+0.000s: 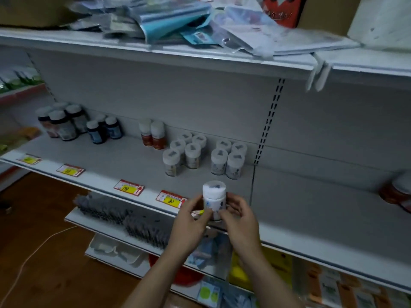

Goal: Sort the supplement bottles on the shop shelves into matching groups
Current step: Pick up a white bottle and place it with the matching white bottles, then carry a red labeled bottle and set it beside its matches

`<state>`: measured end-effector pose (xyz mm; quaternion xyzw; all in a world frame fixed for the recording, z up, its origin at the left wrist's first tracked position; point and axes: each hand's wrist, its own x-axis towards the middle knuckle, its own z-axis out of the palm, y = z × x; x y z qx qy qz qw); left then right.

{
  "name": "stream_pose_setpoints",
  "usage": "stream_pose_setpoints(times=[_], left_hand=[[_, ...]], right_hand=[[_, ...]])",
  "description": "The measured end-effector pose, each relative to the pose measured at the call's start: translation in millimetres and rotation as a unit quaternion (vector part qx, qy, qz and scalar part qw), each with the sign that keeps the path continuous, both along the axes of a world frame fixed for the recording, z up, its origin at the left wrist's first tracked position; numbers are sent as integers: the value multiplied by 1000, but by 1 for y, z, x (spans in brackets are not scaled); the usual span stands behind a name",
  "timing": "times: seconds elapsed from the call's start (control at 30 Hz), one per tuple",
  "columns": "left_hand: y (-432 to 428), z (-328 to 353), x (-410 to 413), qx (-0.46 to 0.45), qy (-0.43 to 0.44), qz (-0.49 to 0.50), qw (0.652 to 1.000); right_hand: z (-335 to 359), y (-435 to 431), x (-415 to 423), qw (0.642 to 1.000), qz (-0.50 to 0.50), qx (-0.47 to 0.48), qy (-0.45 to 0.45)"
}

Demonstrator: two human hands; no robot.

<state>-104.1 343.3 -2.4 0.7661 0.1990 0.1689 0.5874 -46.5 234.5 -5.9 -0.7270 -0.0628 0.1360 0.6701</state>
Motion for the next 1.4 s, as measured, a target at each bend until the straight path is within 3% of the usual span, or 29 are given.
stream_pose_setpoints(times=[0.17,0.5,0.63,0.77,0.93,1.03,1.17,1.4], left_hand=[[42,-11,55,8,27,62,998],[67,-38,118,-19,79,6,997],[78,-35,110,-27,71,-4,997],[81,-24,93,-11,7,1,1000],[57,-1,97,-20,-48,-90,995],[25,9,95,-30,-55,-173,983],[-22,13,97,-27,-55,-277,959],[-127,9,127,6,-24,-374,927]], right_hand=[[-6,40,45,1000,1,-13,-11],[-12,69,88,996,-63,-63,22],[-7,76,79,989,-127,-79,-2],[0,67,53,976,-211,-50,17],[7,38,27,965,-250,-84,13],[19,11,11,958,-283,-55,-7],[29,-36,2,946,-323,12,-10],[11,-141,18,919,-394,22,-2]])
